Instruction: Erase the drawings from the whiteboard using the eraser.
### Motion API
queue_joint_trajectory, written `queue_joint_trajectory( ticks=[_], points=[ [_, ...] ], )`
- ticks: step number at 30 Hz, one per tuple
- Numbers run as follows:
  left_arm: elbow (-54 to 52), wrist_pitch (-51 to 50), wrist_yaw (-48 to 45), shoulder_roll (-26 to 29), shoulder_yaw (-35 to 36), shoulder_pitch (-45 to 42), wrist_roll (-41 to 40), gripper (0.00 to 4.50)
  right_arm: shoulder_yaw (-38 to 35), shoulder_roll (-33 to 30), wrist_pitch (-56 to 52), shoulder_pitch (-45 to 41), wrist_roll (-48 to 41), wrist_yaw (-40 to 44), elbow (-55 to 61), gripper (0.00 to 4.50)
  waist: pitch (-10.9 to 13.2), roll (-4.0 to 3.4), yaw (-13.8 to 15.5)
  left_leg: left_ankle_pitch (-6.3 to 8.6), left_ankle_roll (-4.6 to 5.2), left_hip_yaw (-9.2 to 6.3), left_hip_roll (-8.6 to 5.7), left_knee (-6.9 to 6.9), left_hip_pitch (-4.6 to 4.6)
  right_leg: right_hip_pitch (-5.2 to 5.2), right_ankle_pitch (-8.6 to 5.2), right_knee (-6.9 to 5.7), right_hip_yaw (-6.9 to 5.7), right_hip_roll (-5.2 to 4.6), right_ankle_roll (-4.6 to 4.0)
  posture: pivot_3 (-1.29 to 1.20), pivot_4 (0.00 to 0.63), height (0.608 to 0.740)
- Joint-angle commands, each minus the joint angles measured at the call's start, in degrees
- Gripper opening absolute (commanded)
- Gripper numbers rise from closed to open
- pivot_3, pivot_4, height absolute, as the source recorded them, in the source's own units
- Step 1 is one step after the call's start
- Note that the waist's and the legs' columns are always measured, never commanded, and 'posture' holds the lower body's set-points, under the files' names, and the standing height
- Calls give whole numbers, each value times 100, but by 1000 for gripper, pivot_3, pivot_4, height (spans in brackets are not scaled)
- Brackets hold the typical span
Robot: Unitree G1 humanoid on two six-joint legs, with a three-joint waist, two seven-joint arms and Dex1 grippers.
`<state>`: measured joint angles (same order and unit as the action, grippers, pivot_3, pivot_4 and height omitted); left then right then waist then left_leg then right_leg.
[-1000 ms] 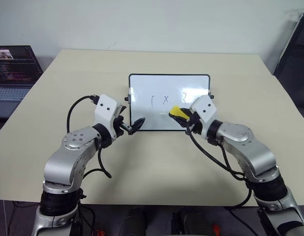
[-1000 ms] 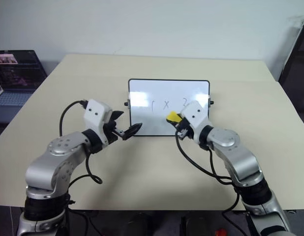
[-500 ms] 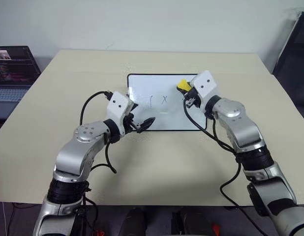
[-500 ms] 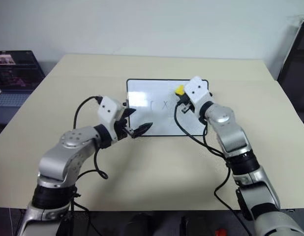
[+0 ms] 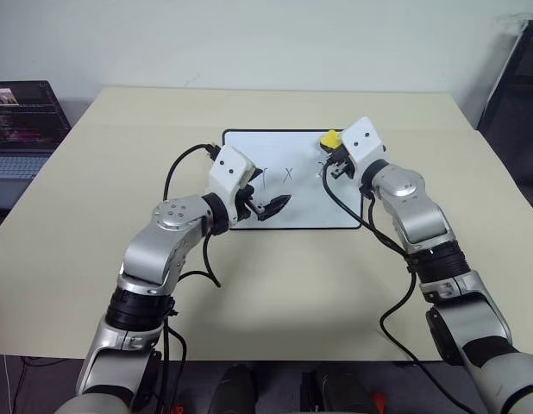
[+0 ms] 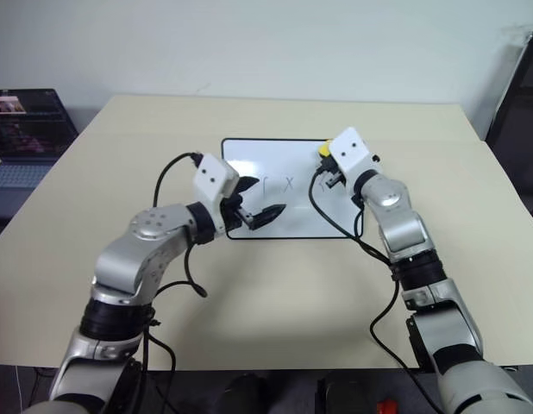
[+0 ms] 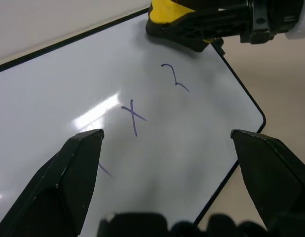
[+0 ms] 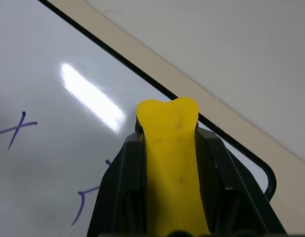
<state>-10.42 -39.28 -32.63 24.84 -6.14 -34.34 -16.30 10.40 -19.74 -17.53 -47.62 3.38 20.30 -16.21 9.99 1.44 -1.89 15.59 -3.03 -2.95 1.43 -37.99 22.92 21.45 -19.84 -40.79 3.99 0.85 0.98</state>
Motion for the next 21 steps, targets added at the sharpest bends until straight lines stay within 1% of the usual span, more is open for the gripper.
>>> queue_joint_trajectory(
  ticks=[1, 8, 14, 17, 21],
  points=[
    [-19, 152, 54, -98, -59, -130, 95, 4500, 33, 31, 117, 176, 69, 140, 114, 997, 0, 0, -3, 0, 0, 1, 0, 0, 0, 1, 0, 0, 1, 0, 0, 0, 150, 740],
    [-95, 79, 25, -58, -29, -75, 127, 4500, 281, -32, -187, 559, 201, 588, 356, 997, 0, 0, -34, 0, 0, 0, 1, -6, -6, -4, 0, -8, 1, 1, 0, 0, 150, 740],
    [-207, -8, 50, -19, -2, -11, 113, 4500, 587, -279, -378, 858, 401, 1073, 721, 997, -1, 0, -35, 0, 0, -2, 0, -9, -10, -9, 0, -9, 1, 1, 0, 0, 150, 740],
    [-219, -10, 58, 16, 33, 56, 109, 4500, 593, -319, -209, 835, 541, 993, 739, 997, -1, 0, -46, 0, 0, -3, 0, -10, -12, -10, 0, -10, 1, 1, 0, 0, 150, 740],
    [-168, 17, 54, 41, 66, 113, 103, 4500, 321, -194, 49, 609, 648, 500, 498, 997, 0, 0, -48, -1, 0, -3, 0, -12, -12, -10, 0, -12, 0, 1, 0, 0, 150, 740]
  ],
)
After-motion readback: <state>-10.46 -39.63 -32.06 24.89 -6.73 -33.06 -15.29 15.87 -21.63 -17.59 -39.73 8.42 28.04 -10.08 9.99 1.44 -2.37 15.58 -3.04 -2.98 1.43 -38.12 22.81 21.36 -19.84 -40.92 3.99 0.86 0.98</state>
